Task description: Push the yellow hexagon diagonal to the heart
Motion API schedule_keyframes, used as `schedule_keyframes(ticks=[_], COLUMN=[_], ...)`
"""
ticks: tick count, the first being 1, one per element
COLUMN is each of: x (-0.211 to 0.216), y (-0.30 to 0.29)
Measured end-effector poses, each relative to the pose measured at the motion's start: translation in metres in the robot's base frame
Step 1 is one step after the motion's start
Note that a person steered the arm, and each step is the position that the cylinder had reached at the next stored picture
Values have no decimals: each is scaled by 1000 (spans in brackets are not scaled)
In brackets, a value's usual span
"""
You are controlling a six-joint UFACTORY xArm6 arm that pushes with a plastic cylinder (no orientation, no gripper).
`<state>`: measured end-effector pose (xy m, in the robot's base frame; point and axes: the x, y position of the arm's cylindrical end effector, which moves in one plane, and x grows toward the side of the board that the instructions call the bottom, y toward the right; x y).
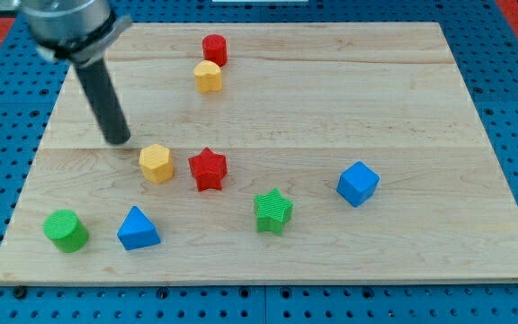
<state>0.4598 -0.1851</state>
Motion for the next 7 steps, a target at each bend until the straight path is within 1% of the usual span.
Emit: schedule_keyframes(ticks=[1, 2, 3, 4, 5, 6, 7], x=[56, 60, 51, 14, -21, 13, 26], y=[8, 55, 77, 25, -8, -2, 47])
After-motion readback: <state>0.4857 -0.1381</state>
